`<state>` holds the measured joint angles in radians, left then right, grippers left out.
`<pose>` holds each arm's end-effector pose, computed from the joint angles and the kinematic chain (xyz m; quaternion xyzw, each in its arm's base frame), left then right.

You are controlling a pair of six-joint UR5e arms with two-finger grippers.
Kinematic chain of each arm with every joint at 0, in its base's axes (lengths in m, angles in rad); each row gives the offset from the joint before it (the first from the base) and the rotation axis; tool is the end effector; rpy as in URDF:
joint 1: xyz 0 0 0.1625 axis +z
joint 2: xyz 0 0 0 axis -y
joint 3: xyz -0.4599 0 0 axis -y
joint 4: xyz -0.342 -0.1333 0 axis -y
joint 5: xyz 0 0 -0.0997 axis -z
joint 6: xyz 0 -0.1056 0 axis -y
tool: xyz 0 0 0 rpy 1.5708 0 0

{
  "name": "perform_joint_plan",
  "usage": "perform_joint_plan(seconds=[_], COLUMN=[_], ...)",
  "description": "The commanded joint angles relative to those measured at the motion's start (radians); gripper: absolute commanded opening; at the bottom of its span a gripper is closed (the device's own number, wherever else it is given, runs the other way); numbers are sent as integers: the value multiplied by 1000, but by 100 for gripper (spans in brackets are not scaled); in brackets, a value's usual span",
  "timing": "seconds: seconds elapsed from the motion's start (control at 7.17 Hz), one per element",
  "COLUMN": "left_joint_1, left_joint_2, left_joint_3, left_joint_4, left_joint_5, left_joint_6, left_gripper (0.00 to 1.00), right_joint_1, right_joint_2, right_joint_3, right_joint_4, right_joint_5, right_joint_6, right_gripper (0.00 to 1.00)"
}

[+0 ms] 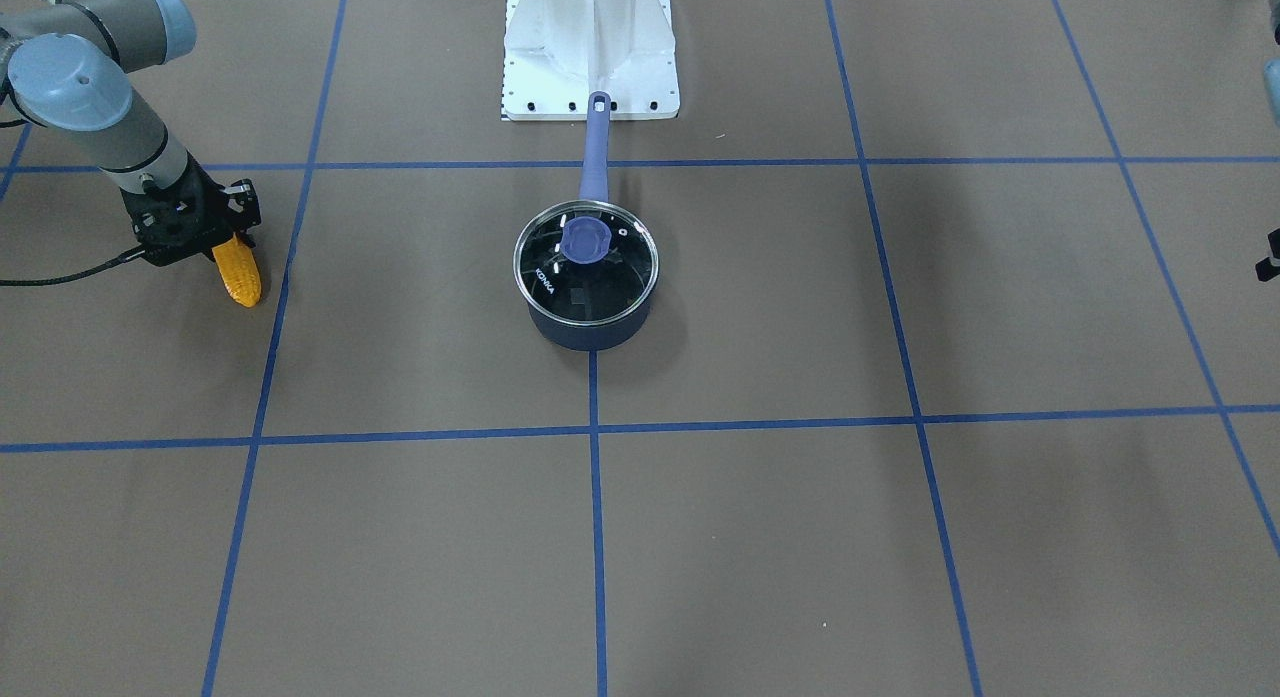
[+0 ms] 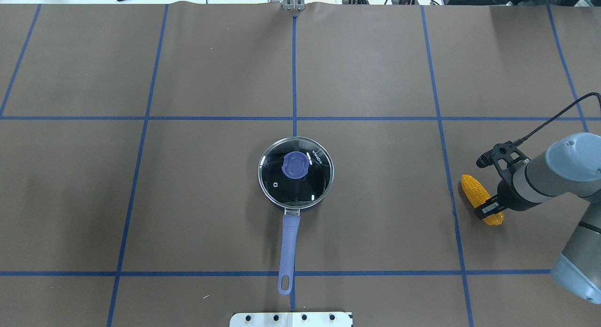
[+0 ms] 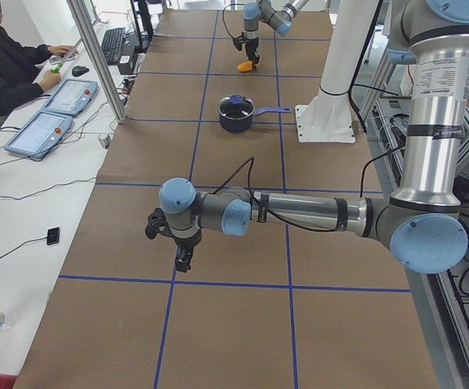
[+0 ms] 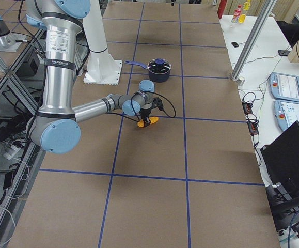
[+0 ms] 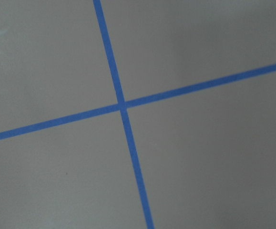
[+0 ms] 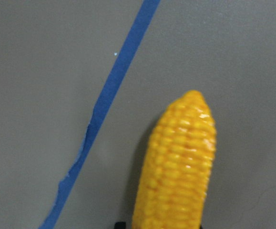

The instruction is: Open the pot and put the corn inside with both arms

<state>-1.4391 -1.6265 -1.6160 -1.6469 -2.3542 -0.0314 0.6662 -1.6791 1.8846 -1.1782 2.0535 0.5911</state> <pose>0.0044 -0.4808 0.6433 0.0504 0.3857 0.0799 0.9178 -0.2782 -0.3259 0.5711 0.0544 -0.3620 -0.2144 0.9056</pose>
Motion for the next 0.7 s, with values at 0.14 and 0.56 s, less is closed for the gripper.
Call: perform_joint_plan(seconds=[0.14, 0.56], left_joint_1=[9, 116], left_joint_2=[-62, -148], left_joint_3=[-145, -169], left_joint_4=[225, 225], left_joint_5=[0, -22], left_joint_6=[-28, -270], left_gripper=[100, 100], right_joint_1=[35, 47], right_joint_2=[1, 5], right_joint_3=[-2, -1], right_joint_4=[-9, -9], right_joint_5=[11, 14], right_joint_6=[-75, -77], right_gripper=[47, 40])
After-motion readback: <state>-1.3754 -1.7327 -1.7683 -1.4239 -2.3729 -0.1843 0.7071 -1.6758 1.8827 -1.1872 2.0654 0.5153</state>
